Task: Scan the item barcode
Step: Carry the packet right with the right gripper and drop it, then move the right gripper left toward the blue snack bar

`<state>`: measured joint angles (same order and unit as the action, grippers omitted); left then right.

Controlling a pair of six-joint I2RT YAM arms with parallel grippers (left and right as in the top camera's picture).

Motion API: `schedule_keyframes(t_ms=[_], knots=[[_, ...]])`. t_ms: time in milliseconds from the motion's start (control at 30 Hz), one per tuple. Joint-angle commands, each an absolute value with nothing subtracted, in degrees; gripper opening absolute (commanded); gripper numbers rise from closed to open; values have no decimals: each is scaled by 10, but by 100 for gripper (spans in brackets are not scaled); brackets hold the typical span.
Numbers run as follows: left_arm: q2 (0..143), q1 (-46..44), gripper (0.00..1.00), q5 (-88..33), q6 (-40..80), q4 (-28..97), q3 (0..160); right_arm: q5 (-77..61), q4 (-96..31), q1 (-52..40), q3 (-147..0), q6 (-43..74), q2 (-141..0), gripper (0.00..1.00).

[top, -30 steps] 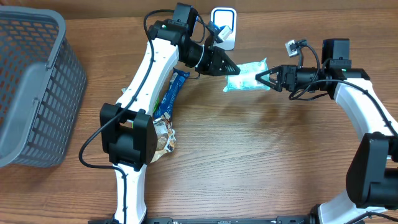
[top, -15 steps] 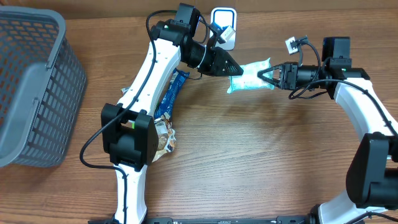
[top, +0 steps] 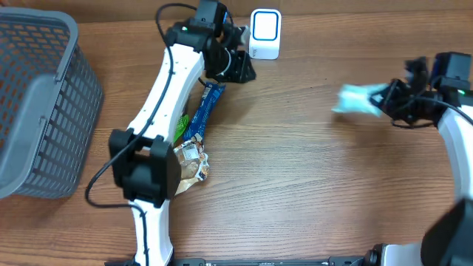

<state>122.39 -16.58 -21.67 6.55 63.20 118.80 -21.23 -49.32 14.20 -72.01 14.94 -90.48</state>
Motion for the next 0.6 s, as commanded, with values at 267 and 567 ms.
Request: schedule_keyframes(t_ms=[267, 567], knots=[[1114, -178, 36, 41, 95, 644, 1201, 315, -619, 133, -731, 388, -844, 63], [1112, -178, 34, 66, 95, 653, 1201, 257, -592, 125, -744, 402, -844, 100]])
